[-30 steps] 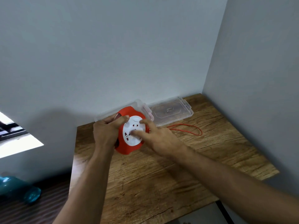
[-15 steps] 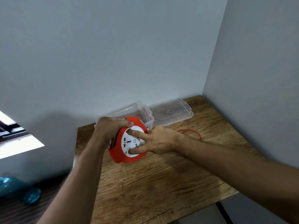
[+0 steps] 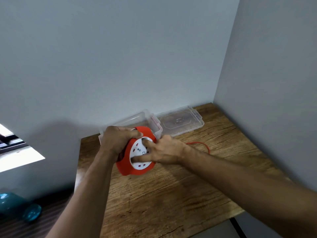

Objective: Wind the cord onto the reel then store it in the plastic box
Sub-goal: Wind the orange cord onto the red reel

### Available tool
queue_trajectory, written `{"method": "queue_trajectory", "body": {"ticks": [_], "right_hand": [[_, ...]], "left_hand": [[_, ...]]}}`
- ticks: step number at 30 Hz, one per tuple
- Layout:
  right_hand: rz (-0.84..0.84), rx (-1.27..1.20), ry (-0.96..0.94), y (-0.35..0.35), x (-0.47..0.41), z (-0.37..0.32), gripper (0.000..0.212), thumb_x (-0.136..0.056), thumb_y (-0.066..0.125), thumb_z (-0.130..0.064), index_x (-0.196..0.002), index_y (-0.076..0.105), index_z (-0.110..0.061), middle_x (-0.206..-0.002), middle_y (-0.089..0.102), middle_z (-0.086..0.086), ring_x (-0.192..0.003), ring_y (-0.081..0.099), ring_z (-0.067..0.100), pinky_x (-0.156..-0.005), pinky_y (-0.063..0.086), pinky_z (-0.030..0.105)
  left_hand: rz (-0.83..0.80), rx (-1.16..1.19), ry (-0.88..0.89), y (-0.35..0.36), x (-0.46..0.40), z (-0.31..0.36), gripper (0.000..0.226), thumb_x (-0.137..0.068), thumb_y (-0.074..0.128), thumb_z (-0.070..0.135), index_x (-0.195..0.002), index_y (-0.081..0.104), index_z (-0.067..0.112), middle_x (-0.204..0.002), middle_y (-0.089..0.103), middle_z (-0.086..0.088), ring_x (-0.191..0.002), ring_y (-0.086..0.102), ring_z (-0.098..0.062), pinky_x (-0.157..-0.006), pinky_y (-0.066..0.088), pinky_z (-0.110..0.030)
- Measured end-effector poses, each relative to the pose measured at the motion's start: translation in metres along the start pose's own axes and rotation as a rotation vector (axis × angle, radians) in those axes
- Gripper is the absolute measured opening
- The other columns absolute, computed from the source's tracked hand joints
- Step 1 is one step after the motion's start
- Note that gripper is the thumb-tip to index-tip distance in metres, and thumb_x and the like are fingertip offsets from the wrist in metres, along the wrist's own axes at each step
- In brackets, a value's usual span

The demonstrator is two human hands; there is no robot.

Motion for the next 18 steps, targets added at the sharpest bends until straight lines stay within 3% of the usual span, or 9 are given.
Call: {"method": "queue_trajectory", "body": {"ticks": [2, 4, 6, 10, 13, 16, 18], "right_hand": [[0.058, -0.038, 0.219, -0.003, 0.0, 0.005, 0.062, -0.097, 0.051, -0.051, -0.151, 0.025, -0.033, -0.111, 0.067, 0.02, -0.063, 0.067, 0.03, -0.047, 0.049, 0.028], [0.207, -0.12, 0.438, -0.007, 0.003, 0.001, 0.068, -0.088, 0.058, -0.057, -0.145, 0.035, -0.028, -0.09, 0.073, 0.013, -0.056, 0.067, 0.027, -0.046, 0.036, 0.024], [0.298, -0.252, 0.637, -0.012, 0.003, -0.007, 0.069, -0.084, 0.061, -0.059, -0.142, 0.038, -0.029, -0.085, 0.074, 0.009, -0.062, 0.069, 0.028, -0.051, 0.04, 0.028], [0.3, -0.723, 1.0, -0.001, 0.005, -0.014, 0.067, -0.083, 0.059, -0.061, -0.141, 0.034, -0.037, -0.101, 0.074, 0.003, -0.086, 0.07, 0.027, -0.072, 0.057, 0.035], [0.276, -0.988, 0.97, 0.005, 0.013, -0.011, 0.062, -0.087, 0.064, -0.055, -0.139, 0.034, -0.044, -0.097, 0.073, 0.0, -0.082, 0.071, 0.018, -0.071, 0.058, 0.03], [0.329, -0.847, 0.902, 0.002, 0.034, 0.004, 0.042, -0.096, 0.059, -0.036, -0.136, 0.048, -0.033, -0.085, 0.073, -0.006, -0.067, 0.067, 0.009, -0.06, 0.052, 0.02], [0.402, -0.795, 0.911, 0.006, 0.045, 0.017, 0.033, -0.096, 0.058, -0.025, -0.128, 0.057, -0.027, -0.089, 0.07, -0.006, -0.067, 0.064, 0.005, -0.062, 0.054, 0.02]], "left_hand": [[0.032, 0.113, 0.001, 0.0, 0.002, -0.001, 0.011, -0.073, 0.087, 0.015, -0.082, 0.082, 0.011, -0.073, 0.08, -0.011, -0.068, 0.078, -0.029, -0.059, 0.063, -0.033], [0.06, 0.211, 0.011, 0.0, 0.003, -0.002, 0.012, -0.074, 0.086, 0.013, -0.084, 0.082, 0.009, -0.075, 0.08, -0.012, -0.067, 0.078, -0.03, -0.055, 0.061, -0.031], [0.089, 0.234, 0.04, 0.002, 0.004, -0.004, 0.013, -0.074, 0.086, 0.016, -0.086, 0.083, 0.012, -0.076, 0.081, -0.009, -0.068, 0.079, -0.028, -0.059, 0.063, -0.033], [0.149, 0.284, 0.043, 0.01, 0.005, -0.011, 0.009, -0.073, 0.086, 0.013, -0.081, 0.084, 0.015, -0.076, 0.081, -0.01, -0.071, 0.077, -0.027, -0.069, 0.064, -0.038], [0.169, 0.314, 0.048, 0.008, 0.004, -0.021, 0.01, -0.075, 0.085, 0.011, -0.073, 0.081, 0.02, -0.074, 0.08, -0.007, -0.071, 0.076, -0.027, -0.068, 0.063, -0.039], [0.184, 0.365, 0.0, 0.0, 0.003, -0.034, 0.007, -0.078, 0.083, 0.013, -0.079, 0.079, 0.018, -0.068, 0.079, 0.001, -0.073, 0.075, -0.029, -0.066, 0.062, -0.034], [0.197, 0.38, -0.017, -0.003, 0.003, -0.038, 0.007, -0.079, 0.083, 0.013, -0.083, 0.079, 0.017, -0.069, 0.08, 0.001, -0.074, 0.076, -0.029, -0.066, 0.061, -0.033]]}}
Point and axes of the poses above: each hand's wrist, its own x-axis away from the middle knuckle, its own y-axis out of the palm, z = x × y, the point moved 4 cm from there along -x, towards the middle knuckle
